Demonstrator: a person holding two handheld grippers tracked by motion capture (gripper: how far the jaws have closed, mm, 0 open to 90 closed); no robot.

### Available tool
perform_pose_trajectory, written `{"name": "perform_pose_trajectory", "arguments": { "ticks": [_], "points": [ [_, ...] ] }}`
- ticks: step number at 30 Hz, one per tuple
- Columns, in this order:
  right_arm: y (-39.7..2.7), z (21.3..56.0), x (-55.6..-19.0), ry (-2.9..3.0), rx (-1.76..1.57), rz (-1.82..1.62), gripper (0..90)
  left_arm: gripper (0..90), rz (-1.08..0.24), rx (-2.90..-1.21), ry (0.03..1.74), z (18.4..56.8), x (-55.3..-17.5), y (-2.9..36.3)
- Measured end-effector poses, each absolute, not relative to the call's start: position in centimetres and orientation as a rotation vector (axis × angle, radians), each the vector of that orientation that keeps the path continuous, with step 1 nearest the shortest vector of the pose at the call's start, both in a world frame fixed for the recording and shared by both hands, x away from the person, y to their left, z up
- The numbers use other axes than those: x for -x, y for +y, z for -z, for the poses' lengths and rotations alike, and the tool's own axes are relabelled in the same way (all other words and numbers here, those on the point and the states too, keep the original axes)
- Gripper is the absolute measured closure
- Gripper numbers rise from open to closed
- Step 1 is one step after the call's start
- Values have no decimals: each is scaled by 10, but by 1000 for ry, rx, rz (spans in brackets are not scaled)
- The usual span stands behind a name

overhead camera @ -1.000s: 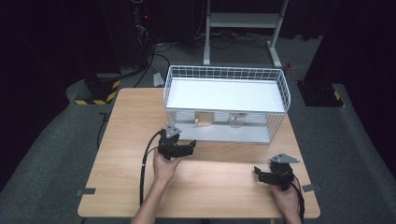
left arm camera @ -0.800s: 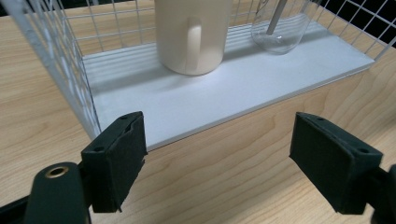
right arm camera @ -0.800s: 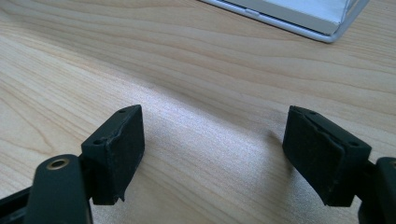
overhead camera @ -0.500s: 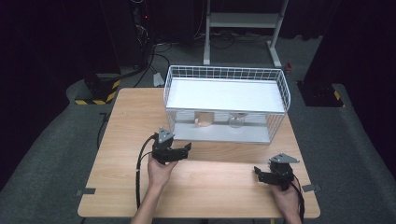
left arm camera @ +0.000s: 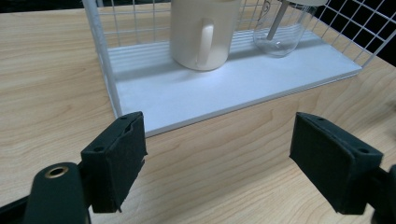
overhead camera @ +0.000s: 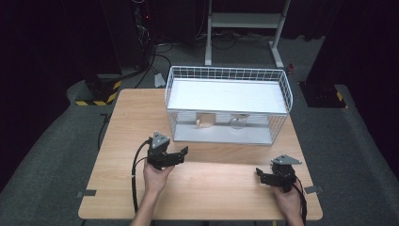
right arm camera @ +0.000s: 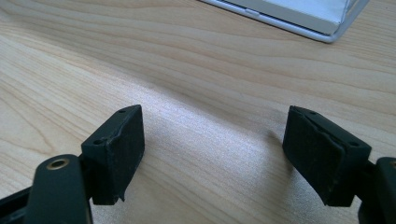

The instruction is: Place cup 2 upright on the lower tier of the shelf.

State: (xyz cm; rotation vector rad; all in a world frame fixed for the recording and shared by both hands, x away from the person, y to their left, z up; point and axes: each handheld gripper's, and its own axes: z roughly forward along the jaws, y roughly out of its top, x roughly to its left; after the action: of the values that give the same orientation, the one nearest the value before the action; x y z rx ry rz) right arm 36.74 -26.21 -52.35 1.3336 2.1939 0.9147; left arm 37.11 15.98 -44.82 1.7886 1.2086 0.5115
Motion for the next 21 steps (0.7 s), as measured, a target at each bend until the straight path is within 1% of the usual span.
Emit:
{"name": "perform_pose_trajectory", "arguments": {
  "ticks": [21],
  "points": [
    [-262,523,-367,2193,-1336,-913,211,187,-547,-1785,1213,446,-347,168]
  ]
}}
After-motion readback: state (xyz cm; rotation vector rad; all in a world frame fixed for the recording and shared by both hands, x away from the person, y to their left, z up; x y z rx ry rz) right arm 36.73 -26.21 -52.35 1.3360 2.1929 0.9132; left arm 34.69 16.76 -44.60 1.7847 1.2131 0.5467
